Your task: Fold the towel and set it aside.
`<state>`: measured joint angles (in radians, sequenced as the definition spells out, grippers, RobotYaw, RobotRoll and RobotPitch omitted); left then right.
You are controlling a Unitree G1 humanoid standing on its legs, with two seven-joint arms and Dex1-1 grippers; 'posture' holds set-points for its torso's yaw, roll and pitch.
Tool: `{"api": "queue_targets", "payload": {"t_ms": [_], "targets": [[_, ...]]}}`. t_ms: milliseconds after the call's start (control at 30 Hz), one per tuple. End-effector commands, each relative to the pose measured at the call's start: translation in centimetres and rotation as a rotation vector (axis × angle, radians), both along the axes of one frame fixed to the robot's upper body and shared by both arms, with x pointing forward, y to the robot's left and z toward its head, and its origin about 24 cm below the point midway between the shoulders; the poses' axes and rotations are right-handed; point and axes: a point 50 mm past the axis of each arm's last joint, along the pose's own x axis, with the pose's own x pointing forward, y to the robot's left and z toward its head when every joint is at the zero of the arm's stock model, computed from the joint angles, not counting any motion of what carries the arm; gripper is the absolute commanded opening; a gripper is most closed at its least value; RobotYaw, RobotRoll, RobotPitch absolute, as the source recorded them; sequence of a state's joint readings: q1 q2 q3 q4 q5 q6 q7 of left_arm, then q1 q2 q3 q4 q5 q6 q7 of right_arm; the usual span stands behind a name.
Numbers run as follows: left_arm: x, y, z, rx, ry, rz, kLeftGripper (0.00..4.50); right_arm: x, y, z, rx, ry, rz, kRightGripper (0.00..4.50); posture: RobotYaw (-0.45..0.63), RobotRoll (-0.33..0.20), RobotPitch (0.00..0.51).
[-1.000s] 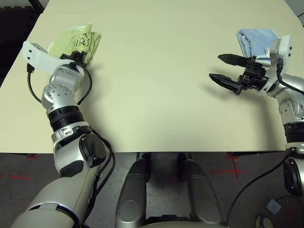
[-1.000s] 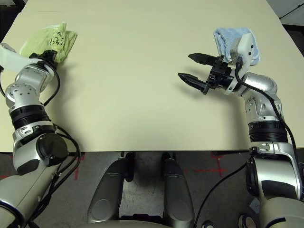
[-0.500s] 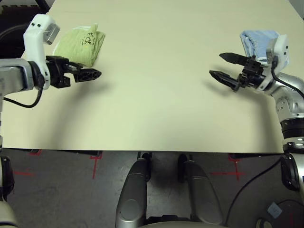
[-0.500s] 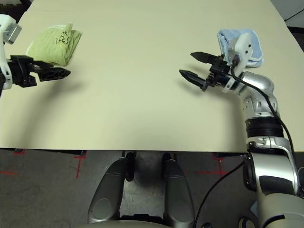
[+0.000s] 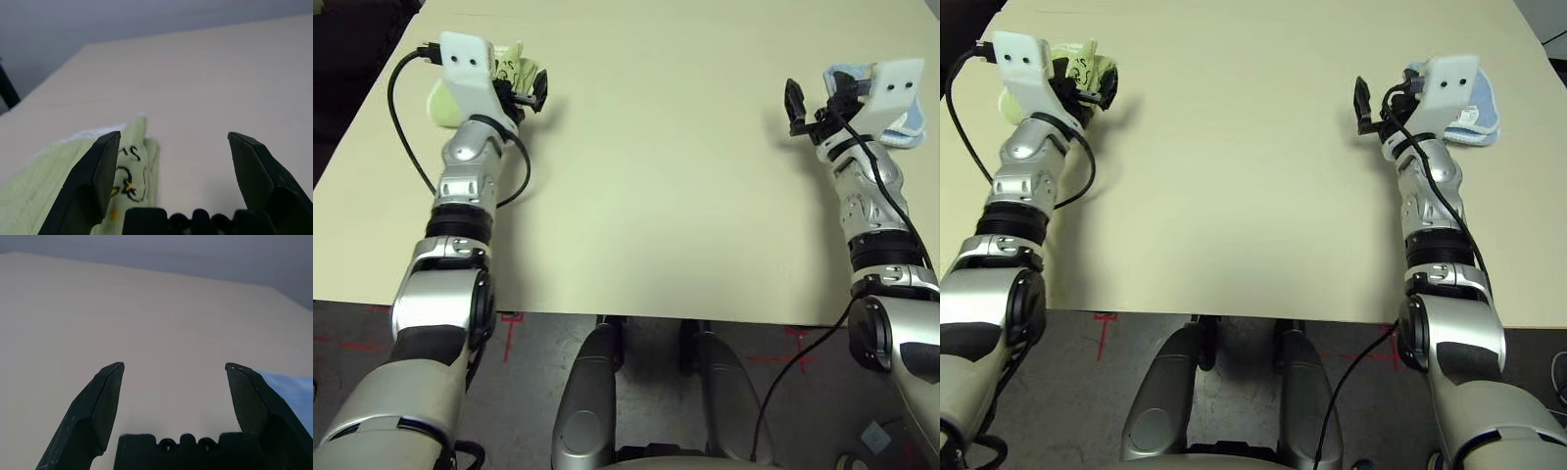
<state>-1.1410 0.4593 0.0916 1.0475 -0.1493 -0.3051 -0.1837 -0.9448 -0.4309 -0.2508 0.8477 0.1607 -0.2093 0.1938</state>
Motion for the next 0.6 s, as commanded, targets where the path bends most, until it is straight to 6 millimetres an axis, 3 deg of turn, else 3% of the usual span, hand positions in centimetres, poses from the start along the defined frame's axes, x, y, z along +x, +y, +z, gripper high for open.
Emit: {"api": "queue_targets", "payload": {"t_ms": [33,367,600], "targets": [[0.2,0.0,-0.7,-0.004,-0.01,0.043,4.45,0.0,-0.9,-0.7,0.021,0.008,-0.05,4.5,0.04,0.0,0.282],[0.3,0.7,-2.0,-0.061,0.054,0.071,4.45,-0.2,-0.2,-1.2,-0.029,-0.014,0.04,4.5,0.02,0.0,0.28],[0.1,2.4,-1.9,-0.09,0.078,0.163,4.45,-0.1,-1.2,-1.4,0.043,-0.004,-0.073,4.5,0.02,0.0,0.283]]}}
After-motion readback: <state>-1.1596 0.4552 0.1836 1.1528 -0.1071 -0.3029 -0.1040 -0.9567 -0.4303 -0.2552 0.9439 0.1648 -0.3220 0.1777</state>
